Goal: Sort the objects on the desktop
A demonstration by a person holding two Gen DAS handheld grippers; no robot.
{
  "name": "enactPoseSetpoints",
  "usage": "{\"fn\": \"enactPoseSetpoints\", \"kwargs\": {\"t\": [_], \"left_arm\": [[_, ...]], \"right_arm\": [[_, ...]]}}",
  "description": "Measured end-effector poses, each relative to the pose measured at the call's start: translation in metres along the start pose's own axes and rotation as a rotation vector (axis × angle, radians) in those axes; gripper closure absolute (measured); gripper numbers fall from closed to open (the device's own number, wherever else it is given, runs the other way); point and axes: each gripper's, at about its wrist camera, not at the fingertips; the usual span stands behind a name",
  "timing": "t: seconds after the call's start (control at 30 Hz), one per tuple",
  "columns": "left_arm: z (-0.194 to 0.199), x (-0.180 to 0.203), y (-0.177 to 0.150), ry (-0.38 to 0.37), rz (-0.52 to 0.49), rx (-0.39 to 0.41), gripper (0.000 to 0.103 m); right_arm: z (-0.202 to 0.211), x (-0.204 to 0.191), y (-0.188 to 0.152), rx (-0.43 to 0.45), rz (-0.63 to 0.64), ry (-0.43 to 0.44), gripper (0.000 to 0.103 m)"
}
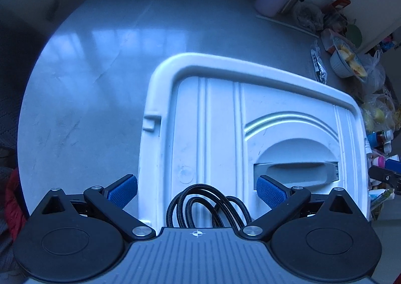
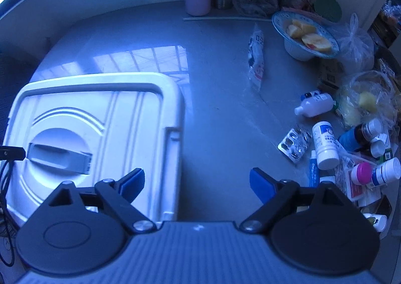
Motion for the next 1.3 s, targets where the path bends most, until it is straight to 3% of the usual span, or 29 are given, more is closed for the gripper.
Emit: {"fn": "enactPoseSetpoints", "kwargs": {"t": [0.1,0.23,0.4,0.53,0.7,0.87,1.3], "left_arm": [[0.004,0.004,0.002,0.012,-0.019,0.01,0.001],[-0.005,0.001,0.001,0.011,-0.005,-0.018,0.0],[-0.006,0.003,-0.003,0.012,-0.009,-0.014,0.0],[-0.007,0.006,-0.003,0.017,-0.015,-0.017,0.0],[-0.006,0.005,-0.003,0.024,-0.011,-0.02,0.0],[-0.004,0.007,-0.004,0.042,-0.006,-0.014,0.0],[0.004,0.014,-0.011,0.064,-0.035,0.029,0.0]], "right_arm": [[-0.002,-0.005,0.001,-0.01,-0.01,0.024,0.008],[-0.025,-0.017,0.005,-0.167,0.025,-0.023,0.006],[-0.016,-0.02,-0.001,-0.084,0.006,-0.036,0.015],[-0.017,-0.019,-0.003,-0.082,-0.033,0.026,0.02],[-0.017,-0.015,-0.001,-0.081,-0.061,0.021,0.023],[-0.015,-0.004,0.0,-0.077,-0.078,-0.025,0.023],[-0.01,-0.012,-0.017,-0.049,-0.11,-0.039,0.018]]}}
Point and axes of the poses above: each gripper's, at about its wrist camera, not at the fingertips, and z roughly against the way its jaws point, x to its right, y to its top, and after that the axes turned 8 degrees about x, right-handed
